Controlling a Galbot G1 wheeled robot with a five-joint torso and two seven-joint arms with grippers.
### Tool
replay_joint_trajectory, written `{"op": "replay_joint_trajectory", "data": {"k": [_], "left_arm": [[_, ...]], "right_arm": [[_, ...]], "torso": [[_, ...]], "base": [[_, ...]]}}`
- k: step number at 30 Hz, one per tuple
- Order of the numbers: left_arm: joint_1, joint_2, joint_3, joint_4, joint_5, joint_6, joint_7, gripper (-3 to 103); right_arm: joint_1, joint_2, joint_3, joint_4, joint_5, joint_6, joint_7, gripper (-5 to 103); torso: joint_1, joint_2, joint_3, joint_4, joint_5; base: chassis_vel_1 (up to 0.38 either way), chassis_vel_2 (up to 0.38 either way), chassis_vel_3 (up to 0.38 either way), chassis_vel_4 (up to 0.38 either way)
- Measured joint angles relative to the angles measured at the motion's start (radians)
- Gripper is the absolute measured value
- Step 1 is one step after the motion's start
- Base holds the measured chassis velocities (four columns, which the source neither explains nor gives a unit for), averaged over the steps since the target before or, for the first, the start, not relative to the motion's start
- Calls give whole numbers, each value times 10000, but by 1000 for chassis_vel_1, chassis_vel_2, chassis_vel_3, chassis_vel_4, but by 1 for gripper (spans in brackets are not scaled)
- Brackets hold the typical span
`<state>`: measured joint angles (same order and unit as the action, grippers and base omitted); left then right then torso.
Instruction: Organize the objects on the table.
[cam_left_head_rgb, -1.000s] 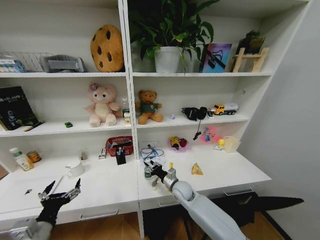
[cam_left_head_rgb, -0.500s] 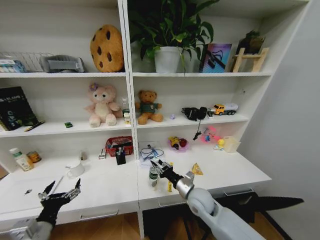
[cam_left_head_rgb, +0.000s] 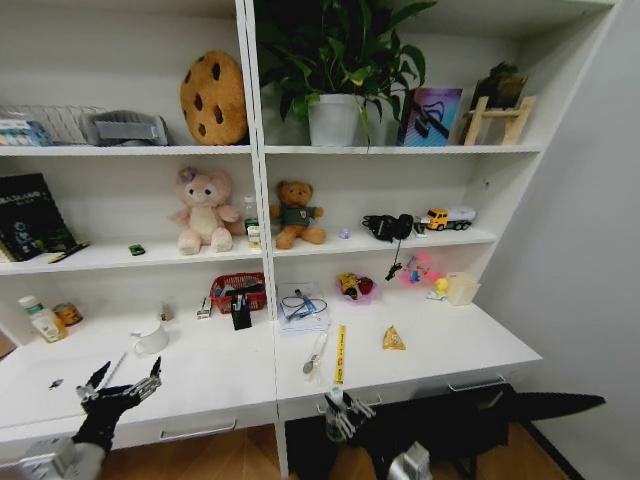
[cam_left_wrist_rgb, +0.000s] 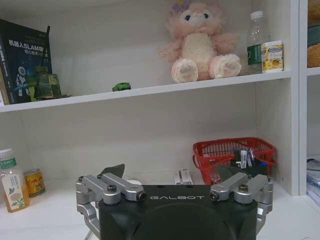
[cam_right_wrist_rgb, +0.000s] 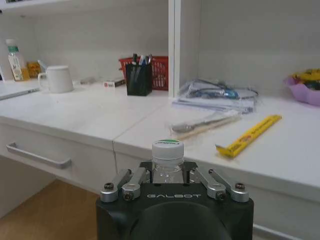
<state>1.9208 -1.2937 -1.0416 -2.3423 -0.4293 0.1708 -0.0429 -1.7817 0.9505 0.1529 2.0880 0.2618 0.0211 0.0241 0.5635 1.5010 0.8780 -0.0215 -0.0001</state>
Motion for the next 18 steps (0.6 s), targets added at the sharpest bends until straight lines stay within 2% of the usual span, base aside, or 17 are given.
{"op": "replay_joint_trajectory", "data": {"k": [3,5,6,8,9,11,12,13,14,16,18], "left_arm": [[0,0,0,0,0,0,0,100],[0,0,0,0,0,0,0,100],[0,0,0,0,0,0,0,100],[0,0,0,0,0,0,0,100],[0,0,0,0,0,0,0,100],[0,0,0,0,0,0,0,100],[0,0,0,0,0,0,0,100],[0,0,0,0,0,0,0,100],[0,0,0,0,0,0,0,100],[0,0,0,0,0,0,-1,100],[0,0,0,0,0,0,0,100]], "right_arm": [[194,122,-183,-779,-32,-84,32,29],[783,402,-357,-2088,-359,30,8,29],[783,402,-357,-2088,-359,30,8,29],[1549,962,-548,-3655,-486,89,-177,29],[1549,962,-548,-3655,-486,89,-177,29],[2081,1613,-632,-4816,-539,95,-416,29],[2081,1613,-632,-4816,-539,95,-416,29],[2346,1949,-695,-5366,-559,94,-472,29],[2346,1949,-695,-5366,-559,94,-472,29],[2777,2445,-739,-6042,-684,107,-488,29],[3010,2656,-738,-6312,-703,109,-479,29]], "torso": [[0,0,0,1,1],[0,-1,1,2,0],[0,-1,1,2,0],[1,-2,2,3,2],[1,-2,2,3,2],[1,-2,2,1,2],[1,-2,2,1,2],[1,-3,2,0,0],[1,-3,2,0,0],[1,-2,2,1,0],[1,-3,2,2,-1]], "base": [[0,0,0,0],[0,0,0,0],[0,0,0,0],[0,0,0,0],[0,0,0,0],[0,0,0,0],[0,0,0,0],[0,0,0,0],[0,0,0,0],[0,0,0,0],[0,0,0,0]]}}
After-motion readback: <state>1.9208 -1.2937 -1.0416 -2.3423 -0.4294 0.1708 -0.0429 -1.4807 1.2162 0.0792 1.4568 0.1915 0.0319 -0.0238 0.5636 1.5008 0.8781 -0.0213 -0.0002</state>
